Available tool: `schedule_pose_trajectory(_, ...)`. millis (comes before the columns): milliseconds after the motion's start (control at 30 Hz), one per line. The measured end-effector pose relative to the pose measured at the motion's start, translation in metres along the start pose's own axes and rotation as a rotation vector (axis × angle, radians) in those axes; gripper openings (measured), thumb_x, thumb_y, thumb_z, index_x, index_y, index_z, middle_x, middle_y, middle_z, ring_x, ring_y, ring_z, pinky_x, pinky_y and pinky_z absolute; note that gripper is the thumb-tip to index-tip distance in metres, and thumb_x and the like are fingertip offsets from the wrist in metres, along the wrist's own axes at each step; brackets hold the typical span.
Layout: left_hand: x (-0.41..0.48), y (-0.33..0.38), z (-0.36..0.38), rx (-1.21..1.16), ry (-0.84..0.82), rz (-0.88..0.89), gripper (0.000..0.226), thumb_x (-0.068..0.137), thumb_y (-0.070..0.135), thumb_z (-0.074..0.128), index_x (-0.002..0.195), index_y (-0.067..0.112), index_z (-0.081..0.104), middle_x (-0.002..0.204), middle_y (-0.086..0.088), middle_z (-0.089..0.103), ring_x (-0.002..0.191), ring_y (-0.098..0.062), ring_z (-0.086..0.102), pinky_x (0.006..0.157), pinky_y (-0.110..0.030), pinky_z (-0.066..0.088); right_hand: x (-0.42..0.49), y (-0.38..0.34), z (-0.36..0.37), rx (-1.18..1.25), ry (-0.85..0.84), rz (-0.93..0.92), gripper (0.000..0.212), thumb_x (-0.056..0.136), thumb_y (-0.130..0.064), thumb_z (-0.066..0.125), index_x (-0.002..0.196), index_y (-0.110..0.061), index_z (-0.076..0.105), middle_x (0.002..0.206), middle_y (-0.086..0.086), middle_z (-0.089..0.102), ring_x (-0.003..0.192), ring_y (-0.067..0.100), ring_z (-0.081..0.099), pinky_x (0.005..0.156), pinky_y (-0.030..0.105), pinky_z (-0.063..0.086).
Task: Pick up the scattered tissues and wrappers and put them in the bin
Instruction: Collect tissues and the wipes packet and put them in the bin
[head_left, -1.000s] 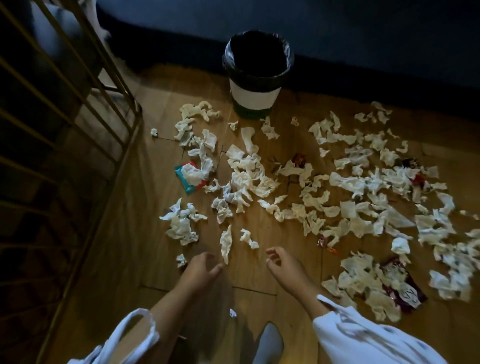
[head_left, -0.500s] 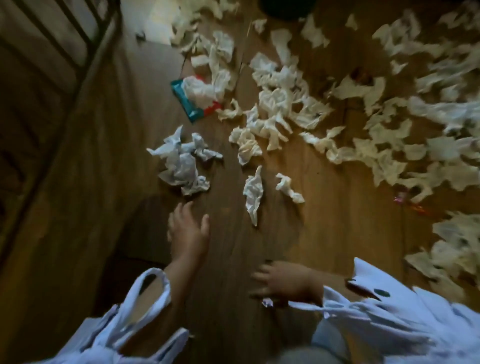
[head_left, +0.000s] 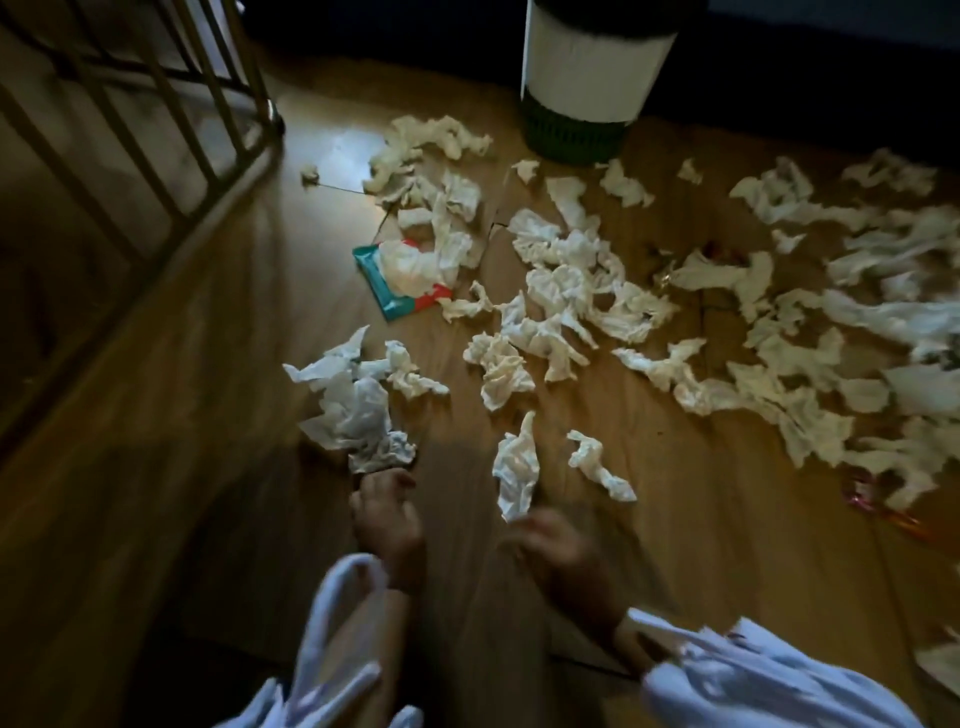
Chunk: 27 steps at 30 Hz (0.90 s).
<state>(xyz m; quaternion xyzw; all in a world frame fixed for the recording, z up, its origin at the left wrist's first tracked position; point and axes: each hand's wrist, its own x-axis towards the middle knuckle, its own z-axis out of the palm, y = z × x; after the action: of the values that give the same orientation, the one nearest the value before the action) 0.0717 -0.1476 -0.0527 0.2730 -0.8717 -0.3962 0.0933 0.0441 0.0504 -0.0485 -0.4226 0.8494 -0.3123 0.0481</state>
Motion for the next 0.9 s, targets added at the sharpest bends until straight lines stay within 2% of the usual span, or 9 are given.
schedule_pose_trajectory(67, -0.001, 0.016, 0.003, -0.012, -0.103, 0.165, 0.043, 0.070, 0.028, 0.029, 0.082, 0.003, 0.062, 0.089, -0.017, 0.058, 0.084, -0.030, 0.051, 0.073, -0.030, 0.034, 0.018, 0.013, -0.019, 0.120, 0.261, 0.230, 0.021, 0.088, -0.017, 0.048, 0.095, -0.011, 0.068, 0.101, 0.004, 0.064, 0.095, 0.007, 0.055, 0.083, 0.018, 0.046)
schedule_pose_trajectory(133, 0.001, 0.029, 0.013, 0.004, -0.197, 0.236, 0.049, 0.073, 0.036, 0.029, 0.089, 0.004, 0.062, 0.098, -0.015, 0.057, 0.091, -0.027, 0.050, 0.077, -0.034, 0.040, 0.026, 0.024, -0.035, 0.098, 0.264, 0.302, 0.025, 0.086, -0.022, 0.046, 0.094, -0.010, 0.067, 0.103, 0.008, 0.063, 0.096, 0.012, 0.057, 0.085, 0.010, 0.042)
schedule_pose_trajectory(233, 0.001, 0.047, 0.029, 0.169, -0.377, 0.184, 0.050, 0.084, 0.046, 0.042, 0.124, 0.017, 0.049, 0.130, -0.008, 0.040, 0.120, -0.026, 0.037, 0.097, -0.034, 0.035, 0.029, 0.050, -0.047, -0.003, 0.233, 0.340, 0.017, 0.084, -0.011, 0.054, 0.093, -0.008, 0.068, 0.104, 0.012, 0.062, 0.095, 0.022, 0.060, 0.077, 0.005, 0.038)
schedule_pose_trajectory(300, -0.001, 0.055, 0.038, 0.323, -0.500, 0.214, 0.062, 0.088, 0.047, 0.048, 0.143, 0.029, 0.024, 0.150, -0.007, 0.016, 0.135, -0.026, 0.022, 0.106, -0.035, 0.028, 0.035, 0.066, -0.047, -0.034, 0.187, 0.423, 0.025, 0.086, -0.009, 0.057, 0.110, -0.012, 0.064, 0.118, 0.011, 0.057, 0.110, 0.027, 0.054, 0.085, 0.013, 0.038)
schedule_pose_trajectory(367, -0.001, 0.057, 0.044, 0.476, -0.603, 0.294, 0.072, 0.091, 0.046, 0.045, 0.147, 0.037, 0.000, 0.156, -0.005, -0.004, 0.138, -0.027, 0.014, 0.109, -0.036, 0.024, 0.037, 0.079, -0.042, -0.057, 0.003, 0.533, 0.041, 0.092, -0.027, 0.051, 0.133, -0.025, 0.047, 0.143, 0.004, 0.040, 0.135, 0.027, 0.032, 0.105, 0.032, 0.034)
schedule_pose_trajectory(433, 0.001, 0.053, 0.048, 0.569, -0.643, 0.347, 0.072, 0.093, 0.043, 0.041, 0.146, 0.037, -0.007, 0.157, -0.005, -0.007, 0.138, -0.027, 0.016, 0.108, -0.036, 0.024, 0.033, 0.083, -0.032, -0.103, -0.201, 0.558, 0.051, 0.093, -0.038, 0.046, 0.141, -0.032, 0.031, 0.154, -0.001, 0.022, 0.143, 0.025, 0.012, 0.114, 0.042, 0.021)
schedule_pose_trajectory(667, -0.006, 0.021, 0.042, 0.588, -0.630, 0.506, 0.054, 0.092, 0.022, 0.043, 0.142, 0.016, 0.026, 0.140, -0.003, 0.036, 0.125, -0.021, 0.037, 0.097, -0.028, 0.034, -0.015, 0.081, -0.007, -0.062, 0.024, 0.396, 0.052, 0.082, -0.045, 0.040, 0.123, -0.017, 0.056, 0.128, 0.011, 0.052, 0.121, 0.022, 0.043, 0.099, 0.041, 0.043)
schedule_pose_trajectory(833, 0.009, 0.011, 0.013, 0.187, -0.206, 0.243, 0.065, 0.072, 0.046, 0.027, 0.106, 0.001, 0.061, 0.102, -0.020, 0.061, 0.096, -0.037, 0.058, 0.082, -0.043, 0.046, 0.021, 0.072, -0.010, 0.164, 0.187, 0.532, 0.040, 0.083, -0.027, 0.036, 0.112, -0.009, 0.059, 0.109, 0.002, 0.048, 0.100, 0.021, 0.053, 0.085, 0.017, 0.042)
schedule_pose_trajectory(900, 0.027, 0.003, 0.001, 0.237, -0.139, 0.087, 0.068, 0.073, 0.054, 0.027, 0.115, 0.007, 0.054, 0.119, -0.018, 0.052, 0.112, -0.038, 0.049, 0.092, -0.047, 0.040, 0.042, 0.061, -0.009, 0.184, 0.208, 0.537, 0.041, 0.085, -0.031, 0.037, 0.116, -0.011, 0.056, 0.114, 0.002, 0.048, 0.104, 0.021, 0.052, 0.085, 0.012, 0.038)
